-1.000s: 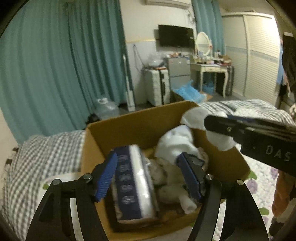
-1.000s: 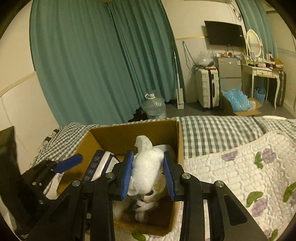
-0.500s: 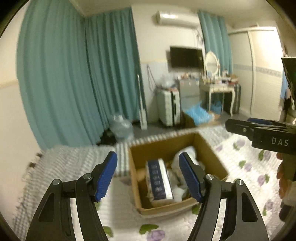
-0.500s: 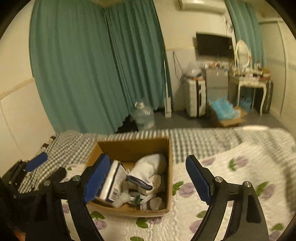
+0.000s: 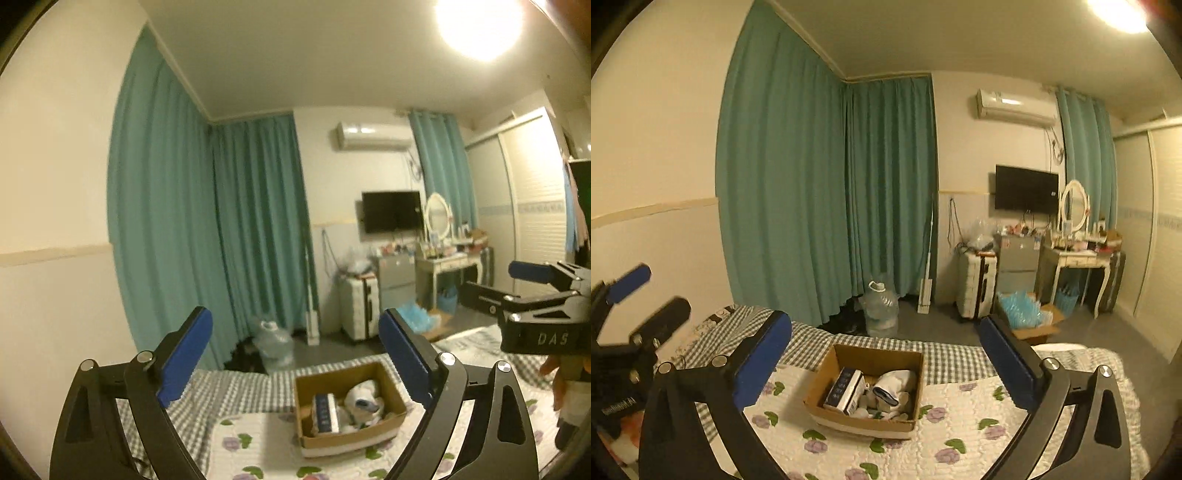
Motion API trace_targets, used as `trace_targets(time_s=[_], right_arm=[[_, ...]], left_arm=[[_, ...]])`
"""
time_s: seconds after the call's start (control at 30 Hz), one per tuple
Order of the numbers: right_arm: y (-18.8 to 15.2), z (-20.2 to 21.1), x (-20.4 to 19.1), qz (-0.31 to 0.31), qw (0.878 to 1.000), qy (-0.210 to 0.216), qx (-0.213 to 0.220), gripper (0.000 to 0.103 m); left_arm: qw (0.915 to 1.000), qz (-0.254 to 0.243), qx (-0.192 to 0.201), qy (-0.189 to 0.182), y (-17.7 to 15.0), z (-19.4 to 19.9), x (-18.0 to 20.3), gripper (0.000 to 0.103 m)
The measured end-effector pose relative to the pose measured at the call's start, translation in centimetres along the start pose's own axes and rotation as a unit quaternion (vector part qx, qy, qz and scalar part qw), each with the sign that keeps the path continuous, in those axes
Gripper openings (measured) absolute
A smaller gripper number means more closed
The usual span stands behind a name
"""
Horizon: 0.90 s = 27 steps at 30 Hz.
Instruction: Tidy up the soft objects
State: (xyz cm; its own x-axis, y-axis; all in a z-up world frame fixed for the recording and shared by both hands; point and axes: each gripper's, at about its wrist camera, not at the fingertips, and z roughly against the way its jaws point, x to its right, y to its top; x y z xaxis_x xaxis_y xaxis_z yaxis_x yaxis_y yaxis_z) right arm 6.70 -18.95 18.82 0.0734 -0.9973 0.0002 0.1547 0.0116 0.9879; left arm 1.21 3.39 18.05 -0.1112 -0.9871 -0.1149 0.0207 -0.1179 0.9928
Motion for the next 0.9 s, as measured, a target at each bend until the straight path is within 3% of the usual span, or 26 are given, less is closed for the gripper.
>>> trace_targets(time_s=[0.17,0.37,0.67,0.9], right_arm=[[-1.0,4.0,-0.1,0.010,0.999,0.006,0.040,0.103],[-5.8,3.6,-0.2,0.038,0.997,0.005,0.062,0.103],[-14.9,-5.7,0.6,0.038,0.999,0.007,-0.002,0.103],[-19.6,-9.9,0.5,0.021,0.998,0.018,-0.060,0.103]], left_arm=[[0.9998,-0.001,-0.005,0.017,-1.8,0.5,0.7,0.093],[0.9983,0.019,-0.047,0.030,-7.0,-2.1,0.8,0.093],[0.9904,0.034,-0.132,0.024,-15.0,-7.8,2.5,0.093],[0.9864,0.023,-0.160,0.032,-17.7,-8.0,3.0,0.093]])
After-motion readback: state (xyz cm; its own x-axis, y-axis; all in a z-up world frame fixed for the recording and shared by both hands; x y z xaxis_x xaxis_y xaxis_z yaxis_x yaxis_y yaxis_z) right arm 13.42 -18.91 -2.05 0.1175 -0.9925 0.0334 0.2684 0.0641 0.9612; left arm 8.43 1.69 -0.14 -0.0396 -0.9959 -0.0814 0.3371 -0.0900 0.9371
